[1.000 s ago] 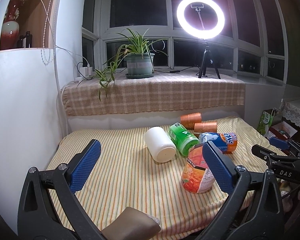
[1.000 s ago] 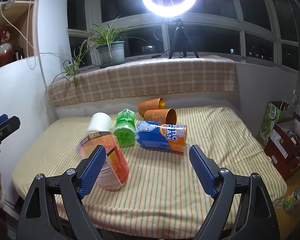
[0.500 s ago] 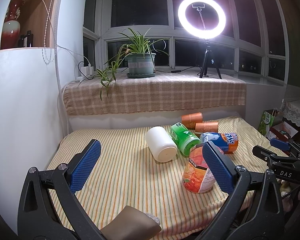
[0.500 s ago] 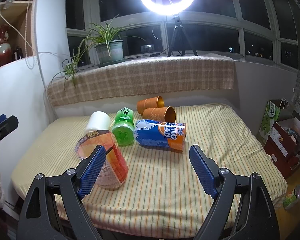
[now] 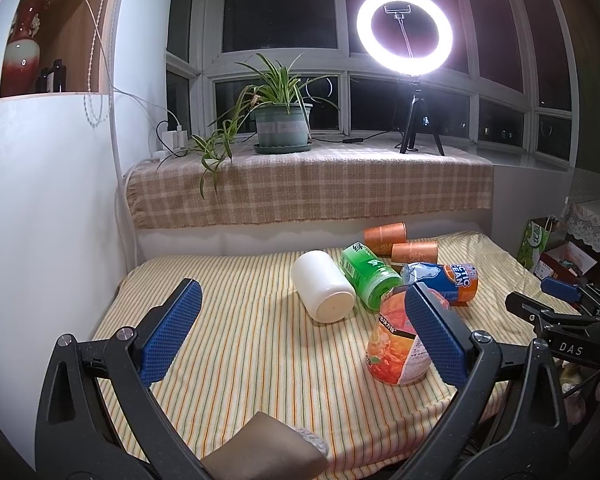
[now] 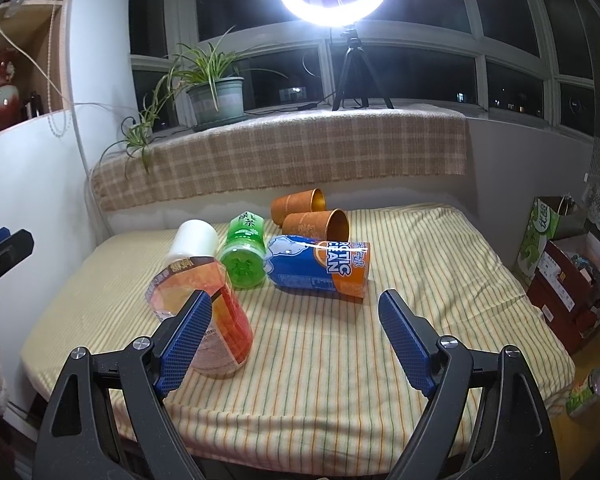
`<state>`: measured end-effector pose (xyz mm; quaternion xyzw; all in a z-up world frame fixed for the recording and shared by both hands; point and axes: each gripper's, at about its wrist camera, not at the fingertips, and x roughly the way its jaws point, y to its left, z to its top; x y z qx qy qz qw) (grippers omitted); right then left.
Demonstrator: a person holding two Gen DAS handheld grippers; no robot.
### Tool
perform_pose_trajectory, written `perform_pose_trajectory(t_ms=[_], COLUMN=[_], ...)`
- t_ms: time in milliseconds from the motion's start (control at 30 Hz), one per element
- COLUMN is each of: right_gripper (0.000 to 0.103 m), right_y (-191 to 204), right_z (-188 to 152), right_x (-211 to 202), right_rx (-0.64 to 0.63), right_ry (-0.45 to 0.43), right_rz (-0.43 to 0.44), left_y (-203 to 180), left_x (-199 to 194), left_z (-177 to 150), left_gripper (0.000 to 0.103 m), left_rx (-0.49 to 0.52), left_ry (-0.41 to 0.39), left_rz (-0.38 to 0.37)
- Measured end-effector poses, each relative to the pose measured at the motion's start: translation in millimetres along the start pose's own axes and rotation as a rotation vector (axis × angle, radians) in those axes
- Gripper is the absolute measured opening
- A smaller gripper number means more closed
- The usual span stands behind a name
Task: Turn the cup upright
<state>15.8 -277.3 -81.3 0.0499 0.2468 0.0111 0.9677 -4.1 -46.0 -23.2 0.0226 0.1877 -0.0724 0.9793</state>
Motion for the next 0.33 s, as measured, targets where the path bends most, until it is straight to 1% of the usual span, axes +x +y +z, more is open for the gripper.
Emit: perform_pose_trajectory(t_ms=[333], right_gripper=[0.085], right_y=[-1.5], right_z=[-1.5], right_x=[2.2], right_rx=[0.001], right_ry=[0.006], right_rz=[-0.003], left_y=[2.3], left_x=[0.2], left_z=[-2.5], left_gripper=[0.103], left_rx=[-0.001], left_ry=[-0.002], left_rz=[0.002])
